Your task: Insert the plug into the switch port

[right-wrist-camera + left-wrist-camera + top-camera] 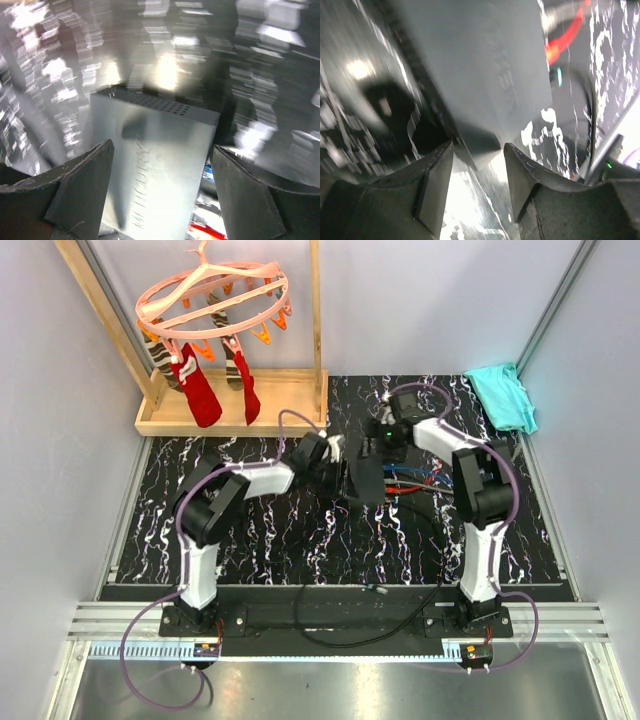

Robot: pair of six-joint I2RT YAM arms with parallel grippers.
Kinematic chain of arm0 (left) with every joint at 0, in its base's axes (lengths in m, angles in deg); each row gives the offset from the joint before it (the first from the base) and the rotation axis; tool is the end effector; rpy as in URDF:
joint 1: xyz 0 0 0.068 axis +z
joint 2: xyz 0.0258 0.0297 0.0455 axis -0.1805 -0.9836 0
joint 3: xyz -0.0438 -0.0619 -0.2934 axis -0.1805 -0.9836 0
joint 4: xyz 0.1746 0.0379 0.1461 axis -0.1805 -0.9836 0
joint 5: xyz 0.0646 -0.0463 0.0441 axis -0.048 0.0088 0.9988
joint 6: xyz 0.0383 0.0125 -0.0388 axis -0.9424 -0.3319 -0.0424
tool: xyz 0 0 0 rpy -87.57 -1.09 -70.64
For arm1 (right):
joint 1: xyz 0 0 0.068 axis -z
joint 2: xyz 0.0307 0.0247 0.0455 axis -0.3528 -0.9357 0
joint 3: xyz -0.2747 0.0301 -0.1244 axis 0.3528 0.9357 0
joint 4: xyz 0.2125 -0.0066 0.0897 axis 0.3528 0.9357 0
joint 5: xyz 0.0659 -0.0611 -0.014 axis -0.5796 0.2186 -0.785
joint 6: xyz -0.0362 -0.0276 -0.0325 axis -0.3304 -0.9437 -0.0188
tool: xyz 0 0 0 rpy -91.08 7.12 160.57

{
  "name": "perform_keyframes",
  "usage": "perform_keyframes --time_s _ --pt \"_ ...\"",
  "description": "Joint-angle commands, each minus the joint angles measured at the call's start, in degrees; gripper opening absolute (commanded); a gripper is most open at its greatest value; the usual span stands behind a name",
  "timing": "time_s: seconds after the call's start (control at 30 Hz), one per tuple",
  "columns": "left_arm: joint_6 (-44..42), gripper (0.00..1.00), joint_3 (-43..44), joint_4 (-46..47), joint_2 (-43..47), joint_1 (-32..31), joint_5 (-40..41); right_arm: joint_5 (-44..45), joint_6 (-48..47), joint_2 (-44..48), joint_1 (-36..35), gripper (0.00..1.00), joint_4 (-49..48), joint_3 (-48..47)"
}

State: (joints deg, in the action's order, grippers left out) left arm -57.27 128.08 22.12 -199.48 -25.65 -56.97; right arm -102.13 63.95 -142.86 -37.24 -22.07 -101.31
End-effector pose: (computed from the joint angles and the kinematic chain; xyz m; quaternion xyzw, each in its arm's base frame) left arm 0.3241 -0.2576 0.1913 0.1156 0.8995 -0.3833 0.1750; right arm 0.4074 0.1311 0.2137 -0.0105 0.9542 0.1953 0.2265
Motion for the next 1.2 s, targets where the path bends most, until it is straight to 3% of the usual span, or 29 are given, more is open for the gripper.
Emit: perform_keyframes --time_s 0.0,0.2,0.37,0.57,0.77,0.9,1.17 --pt "7.3 0.51 -8.0 9.9 6.6 -3.7 -3.1 -11.3 -9.0 -2.5 -7.4 0.85 -0.1 -8.2" --pt "9.1 0.51 -12.7 12.9 11.1 -8.1 -0.9 -14.6 -12.3 -1.7 -10.5 0.85 2.7 -7.3" --pt "8.6 0.54 -15.2 12.4 14.0 -9.1 1.4 -10.6 -14.2 3.0 -10.4 0.86 3.3 -1.7" --pt "2.6 0.7 -16.1 2.5 22.2 -9.1 11.5 -2.3 -14.9 9.0 -10.4 0.9 3.6 -0.4" --pt "-4.9 0.78 -16.7 -9.3 33.1 -9.1 25.0 9.8 -12.5 15.5 -10.1 0.92 3.5 -0.1" --pt "-6.4 0.78 -16.8 -15.2 36.2 -8.2 31.8 15.8 -9.2 19.9 -10.1 0.91 3.6 3.9" --pt "-2.9 0.65 -15.0 -22.4 31.2 -4.1 37.7 15.5 -3.7 32.4 -10.1 0.88 0.4 18.5"
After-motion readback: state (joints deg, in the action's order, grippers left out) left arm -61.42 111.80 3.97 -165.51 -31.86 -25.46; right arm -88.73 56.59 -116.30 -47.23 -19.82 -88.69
